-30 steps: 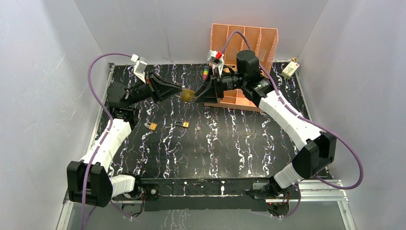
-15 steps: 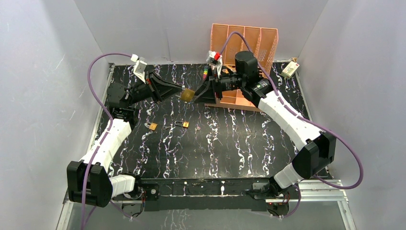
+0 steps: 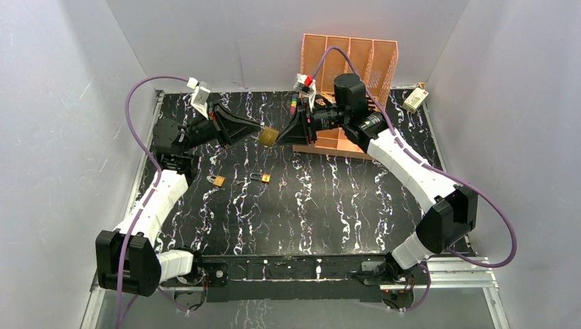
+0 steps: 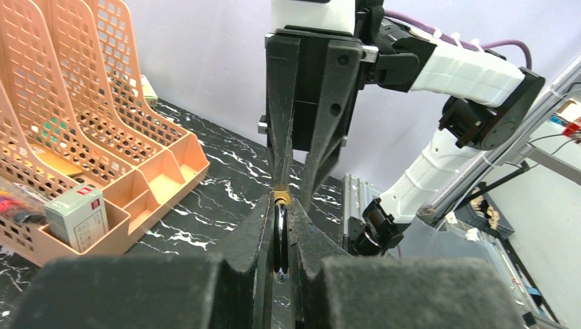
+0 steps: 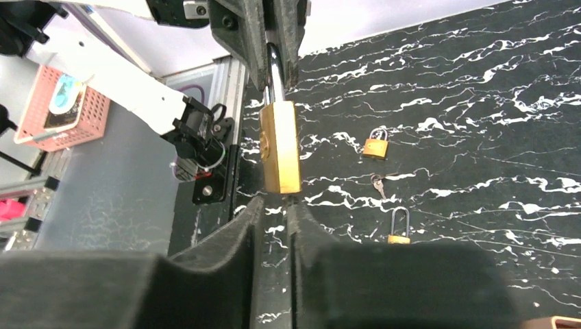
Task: Lock with the key
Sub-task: Lock the lock.
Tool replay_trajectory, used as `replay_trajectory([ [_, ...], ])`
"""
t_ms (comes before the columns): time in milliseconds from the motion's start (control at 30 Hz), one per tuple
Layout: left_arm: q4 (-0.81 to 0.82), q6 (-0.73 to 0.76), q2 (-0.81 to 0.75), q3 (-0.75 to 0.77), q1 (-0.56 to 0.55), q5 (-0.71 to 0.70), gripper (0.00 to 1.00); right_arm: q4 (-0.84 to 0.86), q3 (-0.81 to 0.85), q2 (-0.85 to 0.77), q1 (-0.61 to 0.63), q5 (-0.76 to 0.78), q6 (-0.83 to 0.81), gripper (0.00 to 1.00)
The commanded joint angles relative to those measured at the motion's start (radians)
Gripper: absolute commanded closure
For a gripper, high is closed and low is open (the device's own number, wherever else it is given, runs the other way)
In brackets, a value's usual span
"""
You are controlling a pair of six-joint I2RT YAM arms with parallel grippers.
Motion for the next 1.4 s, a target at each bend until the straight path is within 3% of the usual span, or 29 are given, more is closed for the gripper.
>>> replay_trajectory([
  [0,0.069,0.005,-0.022,0.006,0.0,-0.021,1.0,0.029,0.017,-0.001,0.004,-0.017,-0.011,0.84],
  [100,0.069,0.006,-0.022,0.002,0.001,-0.024,1.0,0.022,0.021,0.001,0.003,-0.02,-0.016,1.0],
  [367,0.075,0.006,-0.022,0.008,0.006,-0.021,1.0,-0.032,-0.025,-0.036,-0.012,-0.009,-0.118,1.0],
  [800,0.114,-0.026,-0.004,0.034,0.022,-0.017,1.0,-0.017,-0.227,-0.176,-0.124,0.011,-0.144,1.0],
  [1000,0.115,-0.043,0.02,-0.009,0.018,-0.034,1.0,-0.087,-0.264,-0.208,-0.144,0.185,-0.147,1.0],
  [1200,0.109,-0.086,0.018,-0.182,-0.044,-0.303,1.0,-0.042,-0.384,-0.285,-0.148,0.361,-0.044,1.0],
  [1367,0.062,-0.026,0.041,-0.3,-0.21,-0.607,1.0,-0.048,-0.47,-0.337,-0.15,0.487,0.018,1.0],
])
